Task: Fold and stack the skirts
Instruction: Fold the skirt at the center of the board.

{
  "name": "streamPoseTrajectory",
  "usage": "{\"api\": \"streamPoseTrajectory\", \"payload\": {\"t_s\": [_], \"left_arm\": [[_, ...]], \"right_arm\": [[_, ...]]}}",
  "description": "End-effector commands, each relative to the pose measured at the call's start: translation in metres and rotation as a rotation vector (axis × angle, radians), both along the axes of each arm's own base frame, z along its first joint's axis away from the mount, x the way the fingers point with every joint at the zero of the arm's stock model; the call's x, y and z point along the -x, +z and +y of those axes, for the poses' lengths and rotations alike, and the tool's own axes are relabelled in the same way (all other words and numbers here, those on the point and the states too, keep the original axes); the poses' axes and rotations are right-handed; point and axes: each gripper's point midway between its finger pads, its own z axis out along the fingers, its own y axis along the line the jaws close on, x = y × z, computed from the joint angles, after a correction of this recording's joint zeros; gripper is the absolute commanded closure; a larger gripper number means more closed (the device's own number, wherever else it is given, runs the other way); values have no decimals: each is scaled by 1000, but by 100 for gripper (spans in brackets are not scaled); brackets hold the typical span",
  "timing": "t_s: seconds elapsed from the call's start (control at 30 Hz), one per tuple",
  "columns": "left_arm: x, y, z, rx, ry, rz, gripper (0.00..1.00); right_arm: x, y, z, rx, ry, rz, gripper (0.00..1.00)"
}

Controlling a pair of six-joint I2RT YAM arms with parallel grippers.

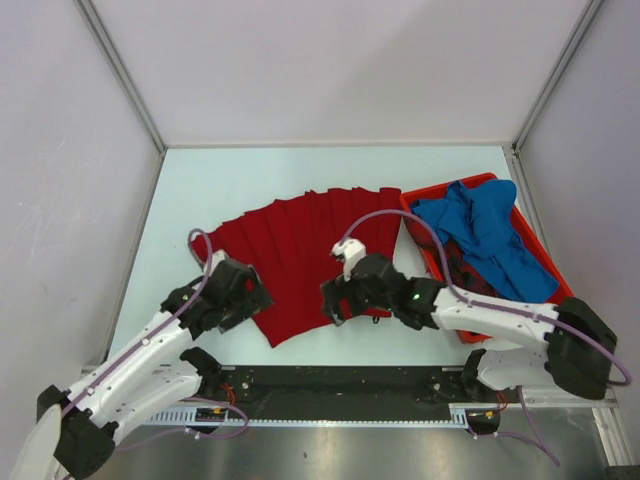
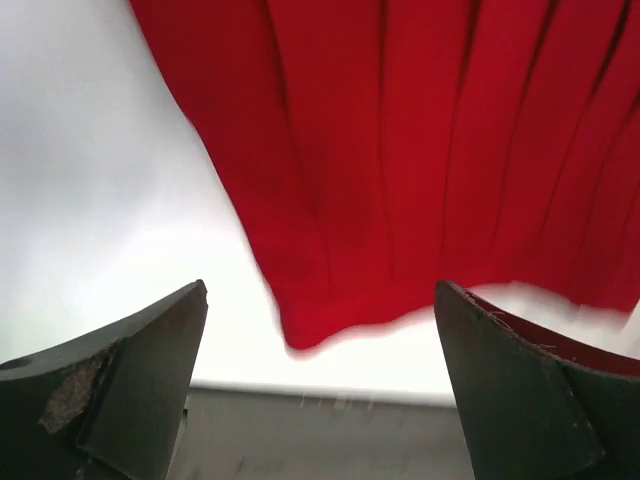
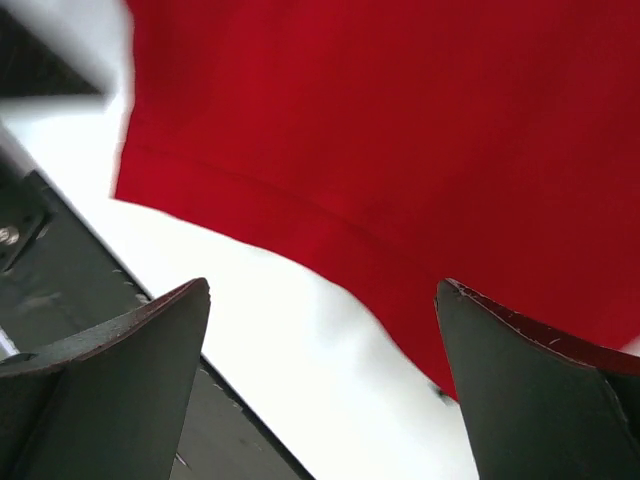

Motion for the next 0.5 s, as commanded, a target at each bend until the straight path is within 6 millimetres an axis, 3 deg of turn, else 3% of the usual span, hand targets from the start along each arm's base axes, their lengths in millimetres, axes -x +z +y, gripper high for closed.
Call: {"api": "streamPoseTrajectory", "payload": {"t_s": [0.0,0.03,0.07,0.1,0.13,0.2,0.23,0.27,0.33,0.4,0.47], "left_arm": [[-59,30,34,-68,179,-176,0],[-71,28,47,-61,227,-187,0],[-89,38,46,-14,246,-248,0],[-98,36,55,3,282,-248,0],[-105,37,60,-1,308,-263,0],[-121,37,79,-46,385,-279,0],[-125,36,86,-70,401,-285,0],[-129,34,92,-87,421,-282,0],[-138,21,107,-122,454,-279,0],[-143,5,117,-117,482,-259,0],[-146,-8,121,-120,479,-239,0]], "right_arm": [[13,20,82,-132,119,-103,0],[16,29,98,-161,140,-113,0],[21,26,111,-160,160,-108,1],[34,5,125,-114,209,-92,2],[35,15,143,-124,223,-114,3],[50,4,159,-56,285,-137,5],[47,-13,164,1,281,-152,6],[44,-8,173,9,276,-176,9],[47,-26,180,69,306,-204,12],[47,-28,190,83,328,-216,18],[51,-49,188,150,344,-189,23]]}}
